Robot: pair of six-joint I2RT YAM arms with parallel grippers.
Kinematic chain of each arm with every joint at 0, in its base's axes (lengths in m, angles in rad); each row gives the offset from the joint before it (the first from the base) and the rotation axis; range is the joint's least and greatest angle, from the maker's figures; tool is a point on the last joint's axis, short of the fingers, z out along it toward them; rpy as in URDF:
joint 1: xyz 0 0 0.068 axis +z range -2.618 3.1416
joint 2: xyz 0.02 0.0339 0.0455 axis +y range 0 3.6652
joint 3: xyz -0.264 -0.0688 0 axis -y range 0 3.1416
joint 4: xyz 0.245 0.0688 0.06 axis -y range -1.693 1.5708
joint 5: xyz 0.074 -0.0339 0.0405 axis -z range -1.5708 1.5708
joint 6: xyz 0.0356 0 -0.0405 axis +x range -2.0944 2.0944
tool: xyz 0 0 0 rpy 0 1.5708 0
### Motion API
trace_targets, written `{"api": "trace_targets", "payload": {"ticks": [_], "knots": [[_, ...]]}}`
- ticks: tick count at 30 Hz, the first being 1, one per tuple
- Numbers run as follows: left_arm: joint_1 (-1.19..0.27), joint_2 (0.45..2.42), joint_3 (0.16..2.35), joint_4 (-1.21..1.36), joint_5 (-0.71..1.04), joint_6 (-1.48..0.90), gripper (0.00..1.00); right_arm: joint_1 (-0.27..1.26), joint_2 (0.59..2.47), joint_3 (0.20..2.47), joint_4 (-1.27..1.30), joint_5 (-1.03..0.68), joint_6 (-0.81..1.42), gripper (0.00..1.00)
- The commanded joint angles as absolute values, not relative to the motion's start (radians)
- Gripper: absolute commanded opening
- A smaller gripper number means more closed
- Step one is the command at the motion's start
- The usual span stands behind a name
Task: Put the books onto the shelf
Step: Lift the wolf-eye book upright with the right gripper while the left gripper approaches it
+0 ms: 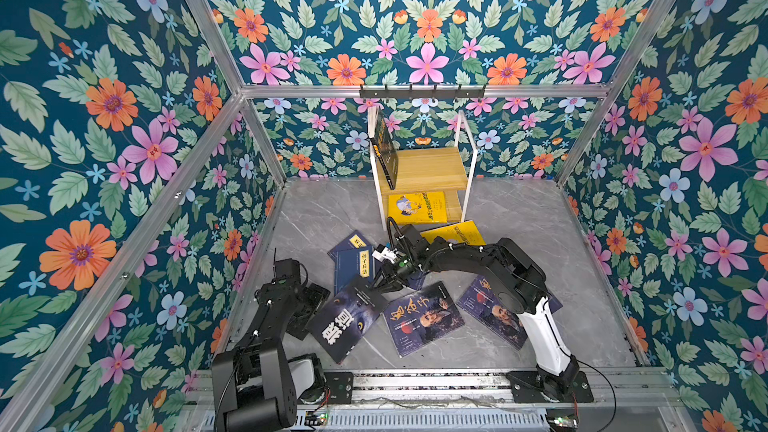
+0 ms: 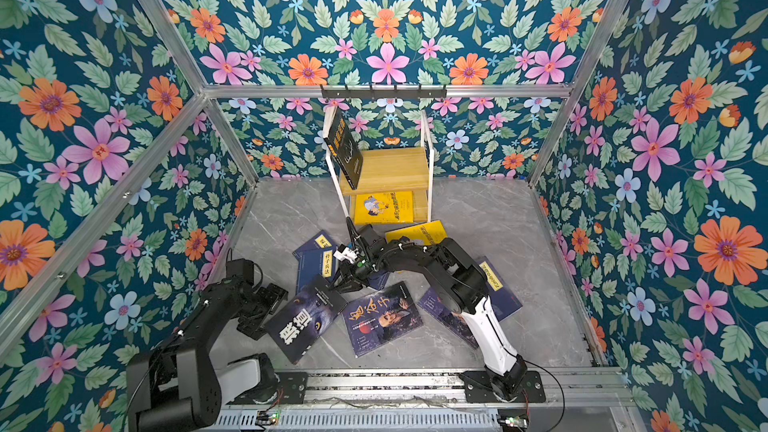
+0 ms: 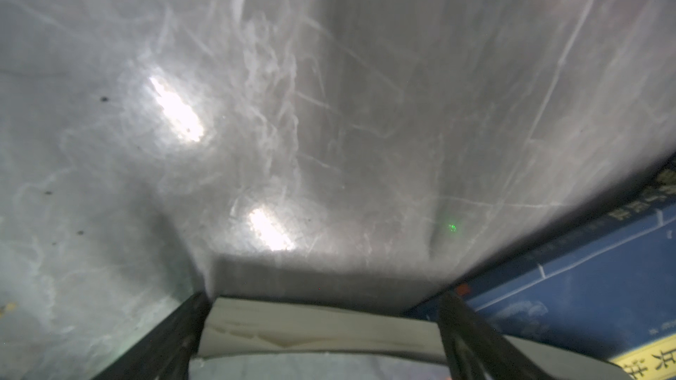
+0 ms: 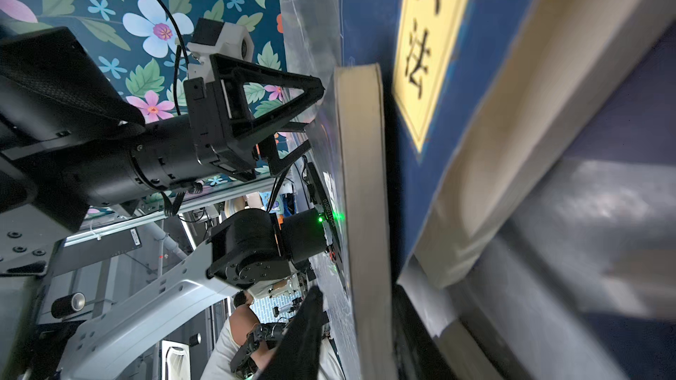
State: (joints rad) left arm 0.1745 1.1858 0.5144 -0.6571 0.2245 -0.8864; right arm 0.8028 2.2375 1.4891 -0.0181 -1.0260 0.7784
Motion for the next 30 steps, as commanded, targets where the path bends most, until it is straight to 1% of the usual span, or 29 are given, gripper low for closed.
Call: {"api": "trace_targets", "payload": {"ticks": [1, 3, 5, 8, 9, 14, 17, 24, 27, 30], "knots": [[0.166, 1.208, 0.472, -0.413, 0.458, -0.914, 1.0, 0.807, 2.237, 1.493, 0.045, -1.063, 0.805, 0.29], [0.166, 1.211, 0.481, -0.414, 0.463, -0.913, 1.0, 0.808, 2.238, 1.499, 0.034, -1.062, 0.813, 0.22], [0.163, 1.211, 0.486, -0.412, 0.462, -0.907, 1.0, 0.81, 2.229, 1.48, 0.076, -1.071, 0.829, 0.16], [0.162, 1.198, 0.476, -0.402, 0.467, -0.919, 1.0, 0.809, 2.217, 1.469, 0.09, -1.078, 0.826, 0.01], [0.162, 1.195, 0.477, -0.403, 0.468, -0.92, 1.0, 0.806, 2.214, 1.469, 0.075, -1.078, 0.818, 0.0], [0.164, 1.179, 0.557, -0.408, 0.462, -0.851, 1.0, 0.767, 2.098, 1.378, 0.085, -1.052, 0.803, 0.0], [0.184, 1.188, 0.63, -0.39, 0.501, -0.837, 1.0, 0.714, 1.997, 1.299, 0.111, -1.007, 0.82, 0.0], [0.184, 1.279, 0.944, -0.336, 0.535, -0.657, 1.0, 0.608, 1.769, 1.088, 0.347, -0.956, 0.936, 0.0], [0.181, 1.321, 1.035, -0.251, 0.628, -0.627, 1.0, 0.552, 1.672, 0.987, 0.511, -0.914, 1.031, 0.0], [0.159, 1.337, 1.068, -0.126, 0.729, -0.635, 1.0, 0.504, 1.569, 0.909, 0.652, -0.856, 1.111, 0.0]]}}
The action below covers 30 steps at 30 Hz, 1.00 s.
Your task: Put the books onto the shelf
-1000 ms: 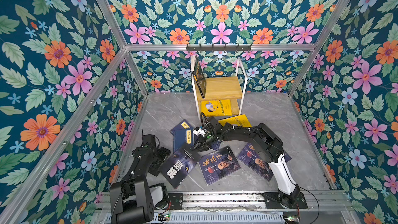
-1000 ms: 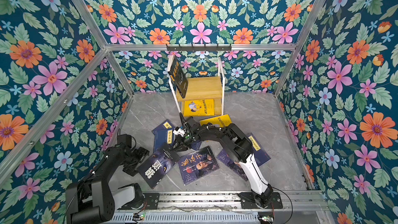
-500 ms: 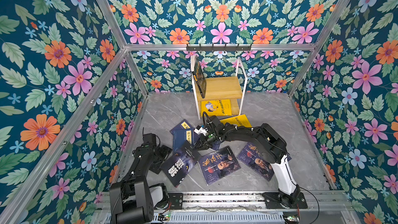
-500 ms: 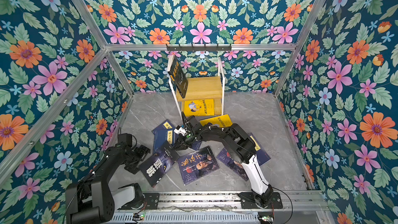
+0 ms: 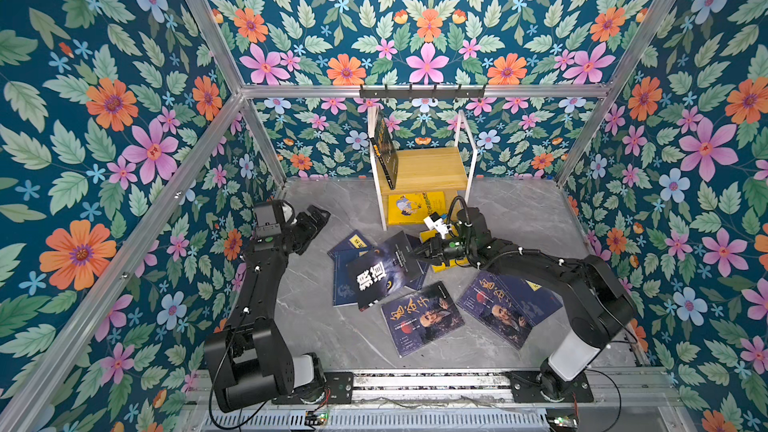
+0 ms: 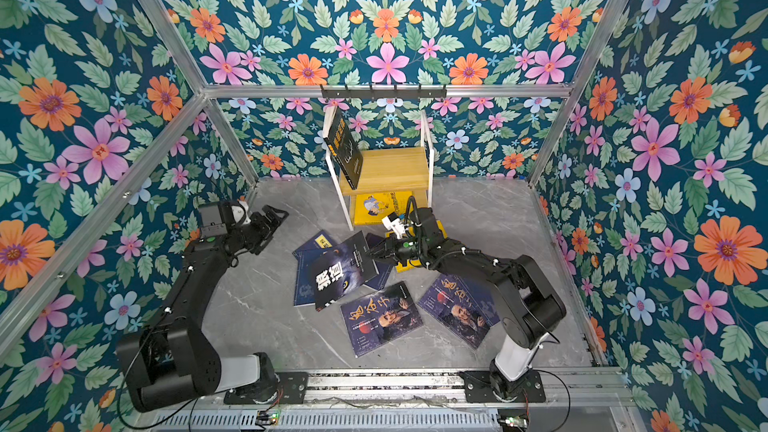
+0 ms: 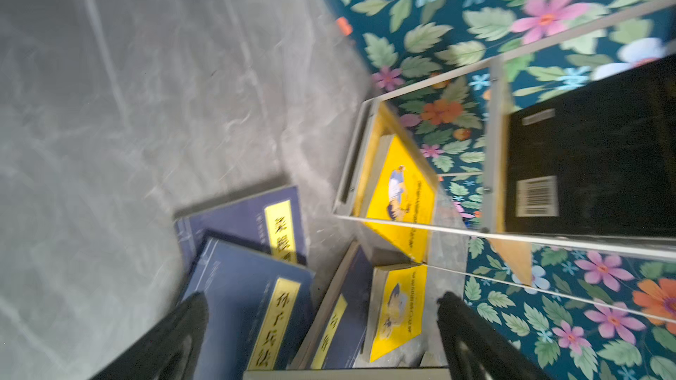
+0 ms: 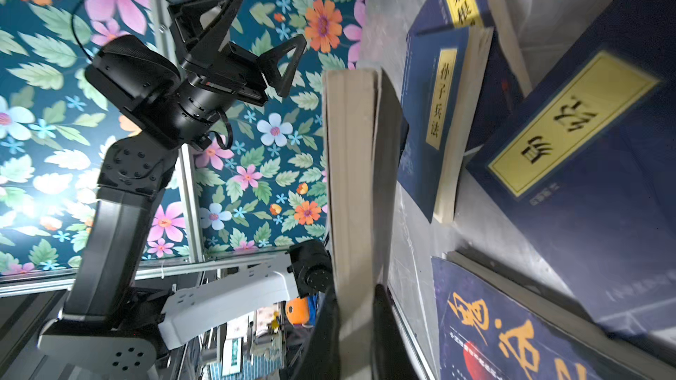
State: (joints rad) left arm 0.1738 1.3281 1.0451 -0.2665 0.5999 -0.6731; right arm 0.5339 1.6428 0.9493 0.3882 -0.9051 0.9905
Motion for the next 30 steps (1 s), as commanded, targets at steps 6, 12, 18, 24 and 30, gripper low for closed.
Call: {"api": "trace_targets", "payload": {"ticks": [6, 12, 18, 24, 30], "knots": [[0.121, 1.348, 0.998, 0.196, 0.938, -0.766, 1.0, 0.458, 1.379, 0.839, 0.671, -0.692, 1.111, 0.0], [0.062, 1.379, 0.919, 0.538, 1.066, -0.924, 1.0, 0.421, 1.291, 0.803, 0.777, -0.638, 1.187, 0.0], [-0.045, 1.411, 0.847, 0.997, 1.177, -1.155, 1.0, 0.413, 1.269, 0.833, 0.78, -0.64, 1.204, 0.0], [-0.084, 1.43, 0.831, 0.905, 1.139, -1.113, 1.0, 0.405, 1.252, 0.844, 0.784, -0.651, 1.217, 0.0], [-0.132, 1.447, 0.854, 0.915, 1.157, -1.116, 1.0, 0.404, 1.263, 0.847, 0.799, -0.677, 1.235, 0.0]]}}
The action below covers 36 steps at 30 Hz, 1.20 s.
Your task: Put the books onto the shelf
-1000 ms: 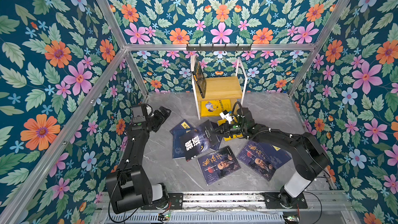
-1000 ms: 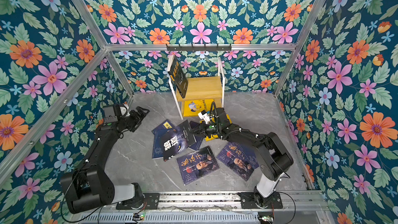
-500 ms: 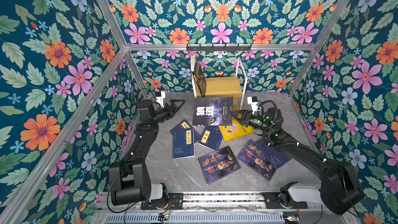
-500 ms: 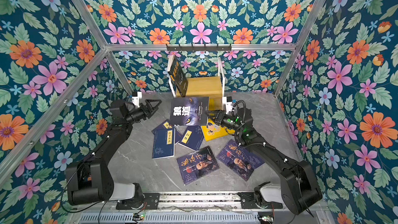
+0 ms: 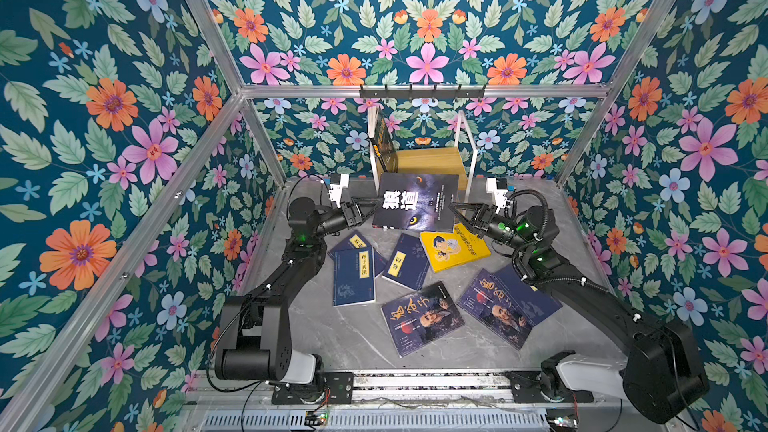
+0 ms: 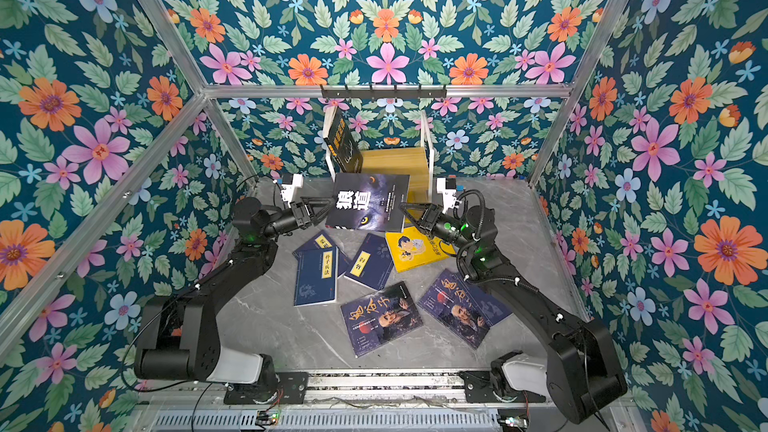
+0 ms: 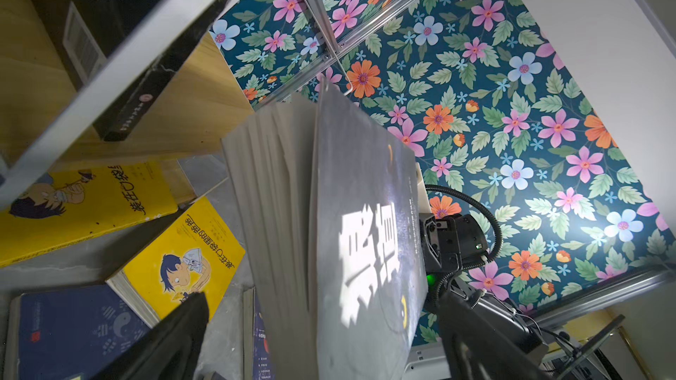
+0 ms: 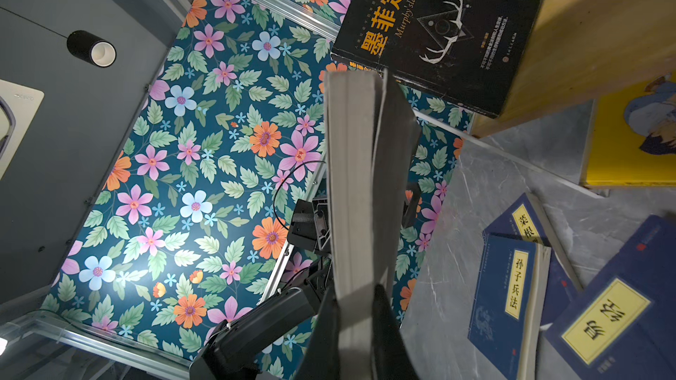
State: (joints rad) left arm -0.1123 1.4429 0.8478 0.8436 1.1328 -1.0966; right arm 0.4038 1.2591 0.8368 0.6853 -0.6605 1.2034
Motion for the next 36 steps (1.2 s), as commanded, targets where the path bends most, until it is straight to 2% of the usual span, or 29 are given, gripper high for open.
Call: {"api": "trace_targets", "payload": {"ticks": [1, 4, 7, 13, 14, 17, 19, 20, 24, 27, 32, 36], "knots": [[-0.14, 1.45, 0.857, 0.947, 1.161, -1.146, 1.0, 0.405, 1.267, 0.849, 0.801, -0.674, 1.245, 0.0], [-0.154, 1.453, 0.864, 0.957, 1.154, -1.182, 0.93, 0.405, 1.286, 0.851, 0.835, -0.694, 1.259, 0.0], [-0.164, 1.454, 0.861, 0.943, 1.144, -1.18, 0.73, 0.405, 1.293, 0.853, 0.804, -0.697, 1.229, 0.0], [-0.162, 1.438, 0.902, 0.772, 1.138, -1.095, 0.14, 0.402, 1.266, 0.841, 0.597, -0.667, 1.084, 0.0], [-0.162, 1.437, 0.906, 0.752, 1.136, -1.078, 0.0, 0.398, 1.26, 0.842, 0.548, -0.654, 1.053, 0.07], [-0.158, 1.433, 0.924, 0.64, 1.119, -1.02, 0.0, 0.388, 1.222, 0.831, 0.409, -0.598, 0.973, 0.39], [-0.158, 1.427, 0.93, 0.561, 1.097, -0.984, 0.0, 0.387, 1.174, 0.823, 0.292, -0.542, 0.89, 0.52], [-0.157, 1.423, 0.925, 0.549, 1.085, -0.979, 0.0, 0.387, 1.149, 0.819, 0.239, -0.503, 0.846, 0.55], [-0.153, 1.416, 0.935, 0.436, 1.037, -0.933, 0.0, 0.413, 1.055, 0.851, -0.003, -0.324, 0.701, 0.62], [-0.153, 1.416, 0.931, 0.369, 0.99, -0.912, 0.0, 0.537, 1.018, 0.88, -0.083, -0.121, 0.512, 0.7], [-0.159, 1.42, 0.904, 0.347, 0.95, -0.94, 0.0, 0.796, 1.126, 1.008, -0.155, 0.205, 0.166, 0.74], [-0.172, 1.412, 0.89, 0.348, 0.938, -0.943, 0.0, 0.951, 1.259, 1.045, -0.053, 0.377, -0.164, 0.76]]}}
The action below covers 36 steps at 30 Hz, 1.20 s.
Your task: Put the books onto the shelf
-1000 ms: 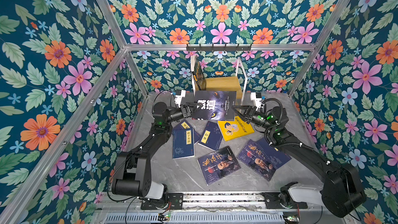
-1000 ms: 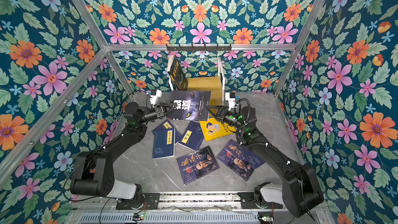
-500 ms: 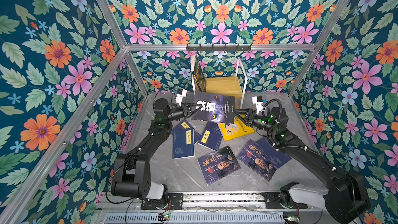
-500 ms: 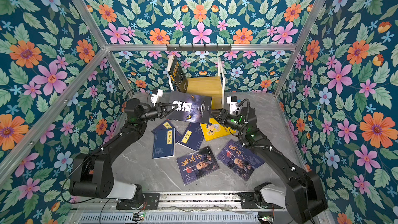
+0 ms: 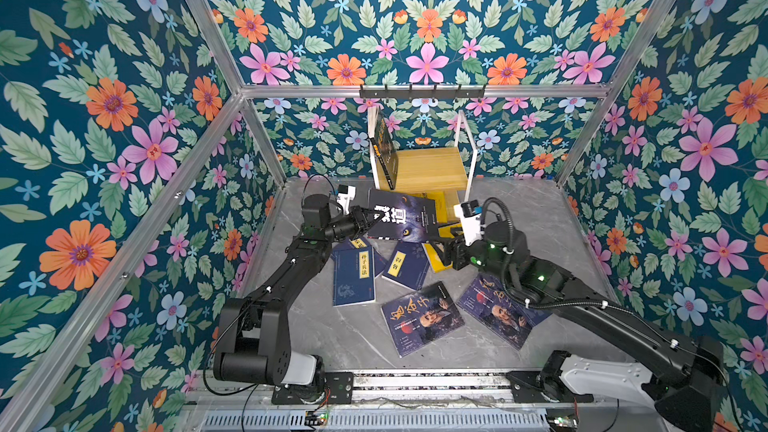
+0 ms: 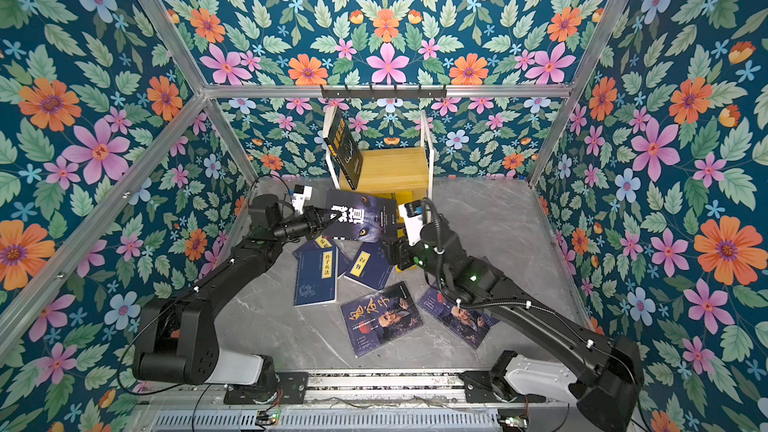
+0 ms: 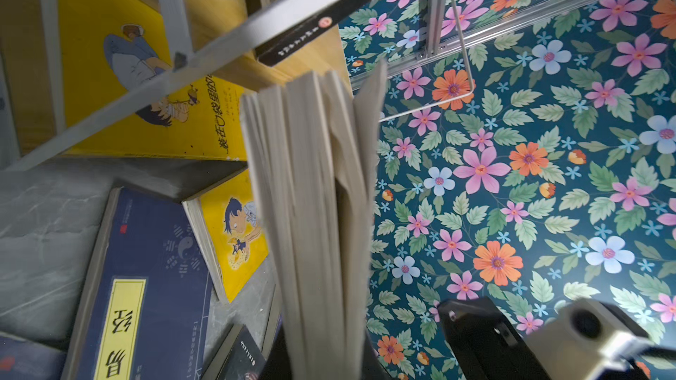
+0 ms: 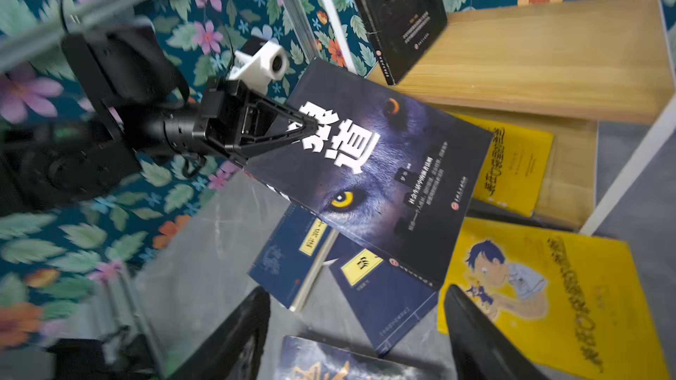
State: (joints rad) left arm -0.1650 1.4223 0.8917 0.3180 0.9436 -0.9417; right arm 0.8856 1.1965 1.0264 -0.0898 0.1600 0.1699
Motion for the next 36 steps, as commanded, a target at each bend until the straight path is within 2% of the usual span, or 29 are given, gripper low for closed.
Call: {"api": "trace_targets", "payload": {"ticks": [1, 10, 21, 24, 26, 30, 32, 34, 36], "knots": [[-0.175, 1.412, 0.892, 0.347, 0.94, -0.945, 0.0, 0.979, 1.302, 1.065, -0.042, 0.409, -0.234, 0.77], [-0.194, 1.409, 0.902, 0.331, 0.94, -0.95, 0.0, 1.046, 1.599, 1.292, -0.117, 0.633, -0.424, 0.78], [-0.202, 1.4, 0.89, 0.336, 0.936, -0.953, 0.0, 1.049, 1.734, 1.282, -0.001, 0.685, -0.507, 0.77], [-0.202, 1.4, 0.887, 0.331, 0.94, -0.954, 0.0, 1.048, 1.764, 1.304, 0.0, 0.721, -0.525, 0.66], [-0.205, 1.398, 0.882, 0.332, 0.935, -0.952, 0.0, 1.048, 1.762, 1.295, 0.008, 0.72, -0.519, 0.46], [-0.205, 1.39, 0.879, 0.326, 0.935, -0.943, 0.05, 1.044, 1.749, 1.278, 0.028, 0.728, -0.521, 0.25], [-0.205, 1.387, 0.878, 0.324, 0.939, -0.941, 0.15, 1.044, 1.732, 1.274, 0.01, 0.732, -0.507, 0.1], [-0.203, 1.381, 0.872, 0.324, 0.934, -0.929, 0.34, 1.044, 1.707, 1.24, 0.03, 0.713, -0.501, 0.0], [-0.194, 1.373, 0.871, 0.314, 0.933, -0.921, 0.53, 1.04, 1.687, 1.221, 0.019, 0.699, -0.478, 0.0]]}}
